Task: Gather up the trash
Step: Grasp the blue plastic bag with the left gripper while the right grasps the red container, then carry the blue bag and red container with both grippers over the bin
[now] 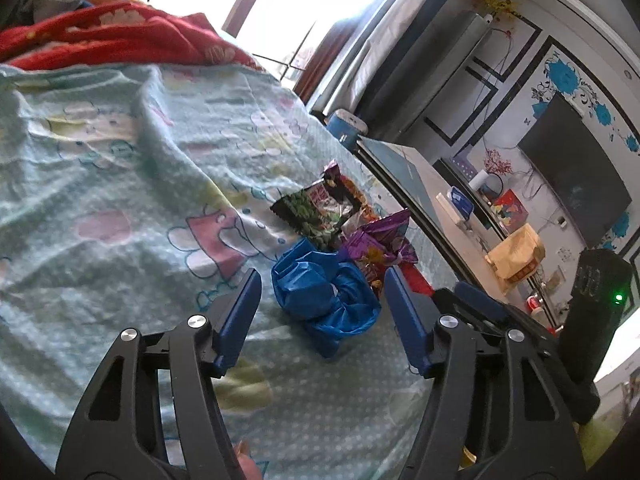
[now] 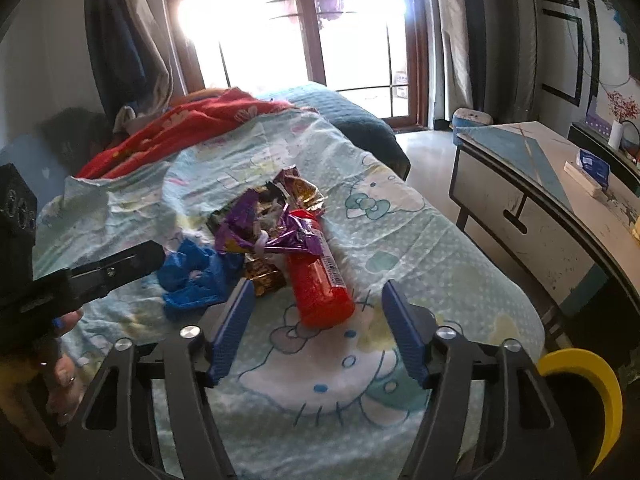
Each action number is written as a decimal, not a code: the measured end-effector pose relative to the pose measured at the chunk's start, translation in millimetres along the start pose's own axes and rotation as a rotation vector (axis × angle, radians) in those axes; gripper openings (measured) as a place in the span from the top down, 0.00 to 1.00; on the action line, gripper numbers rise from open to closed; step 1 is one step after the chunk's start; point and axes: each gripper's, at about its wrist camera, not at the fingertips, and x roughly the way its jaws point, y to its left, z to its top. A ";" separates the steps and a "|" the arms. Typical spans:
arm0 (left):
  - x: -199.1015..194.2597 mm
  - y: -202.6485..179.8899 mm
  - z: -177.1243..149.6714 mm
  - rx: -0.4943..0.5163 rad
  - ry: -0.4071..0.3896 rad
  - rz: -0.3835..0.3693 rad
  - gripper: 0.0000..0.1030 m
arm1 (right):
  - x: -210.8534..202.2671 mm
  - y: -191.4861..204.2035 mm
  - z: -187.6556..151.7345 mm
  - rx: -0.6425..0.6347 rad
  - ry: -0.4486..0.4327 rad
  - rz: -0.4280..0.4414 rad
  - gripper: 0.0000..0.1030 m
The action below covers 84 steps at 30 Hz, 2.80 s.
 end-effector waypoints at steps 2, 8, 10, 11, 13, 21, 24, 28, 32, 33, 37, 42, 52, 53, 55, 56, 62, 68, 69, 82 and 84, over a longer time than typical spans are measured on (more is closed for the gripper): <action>5.5 1.7 -0.2 -0.009 0.015 0.001 0.54 | 9.7 -0.5 1.0 -0.006 0.018 -0.001 0.46; 19.4 6.6 -1.3 -0.031 0.053 0.004 0.58 | 28.9 -2.4 0.2 0.002 0.055 0.010 0.54; 22.2 7.5 -2.6 -0.033 0.062 0.003 0.59 | 33.1 -3.3 0.0 0.007 0.063 0.015 0.56; 22.7 7.9 -2.7 -0.033 0.064 0.003 0.60 | 35.4 -3.0 -0.1 0.009 0.066 0.019 0.58; 23.3 9.4 -2.7 -0.034 0.068 0.004 0.63 | 38.2 -2.3 -0.8 0.008 0.069 0.020 0.61; 24.8 10.2 -6.6 -0.027 0.094 -0.003 0.84 | 33.1 6.3 -9.1 -0.013 0.059 0.035 0.66; 22.4 8.6 -9.2 -0.018 0.098 -0.009 0.88 | 26.7 9.7 -14.4 -0.015 0.058 0.041 0.66; 13.3 4.3 -13.4 0.002 0.091 -0.013 0.90 | 15.6 12.6 -23.5 -0.013 0.056 0.044 0.66; 1.0 -2.1 -16.3 0.030 0.073 -0.016 0.91 | 1.5 10.4 -33.1 0.014 0.051 0.042 0.67; -1.7 -3.1 -15.5 0.031 0.066 -0.017 0.91 | -2.1 9.2 -35.2 0.020 0.047 0.039 0.67; -10.0 -8.8 -11.7 0.043 0.045 -0.025 0.91 | -18.7 0.8 -43.2 0.047 0.022 0.014 0.67; -19.7 -22.0 -9.1 0.068 0.021 -0.045 0.91 | -36.3 -15.9 -48.7 0.097 -0.008 -0.021 0.67; -28.9 -50.2 -12.7 0.123 0.011 -0.103 0.91 | -63.0 -35.8 -50.5 0.157 -0.062 -0.052 0.68; -30.0 -52.5 -13.2 0.127 0.011 -0.108 0.91 | -64.2 -35.5 -49.7 0.159 -0.065 -0.053 0.68; -31.5 -57.5 -13.8 0.138 0.008 -0.119 0.91 | -68.0 -35.8 -48.6 0.163 -0.076 -0.053 0.68; -31.8 -58.7 -13.2 0.141 0.008 -0.122 0.91 | -70.8 -36.0 -48.2 0.164 -0.082 -0.053 0.68; -37.6 -71.9 -16.1 0.166 0.003 -0.158 0.91 | -84.3 -38.5 -44.3 0.175 -0.118 -0.049 0.69; -39.6 -85.4 -20.5 0.186 0.010 -0.200 0.91 | -98.2 -43.5 -40.7 0.188 -0.150 -0.051 0.69; -39.9 -87.2 -21.3 0.188 0.012 -0.204 0.91 | -100.7 -44.5 -40.4 0.189 -0.155 -0.053 0.70; -27.3 -117.6 -40.1 0.249 0.065 -0.244 0.91 | -127.0 -68.5 -42.2 0.231 -0.197 -0.081 0.70; -25.9 -122.9 -43.5 0.260 0.071 -0.251 0.91 | -131.4 -73.3 -42.9 0.238 -0.204 -0.090 0.70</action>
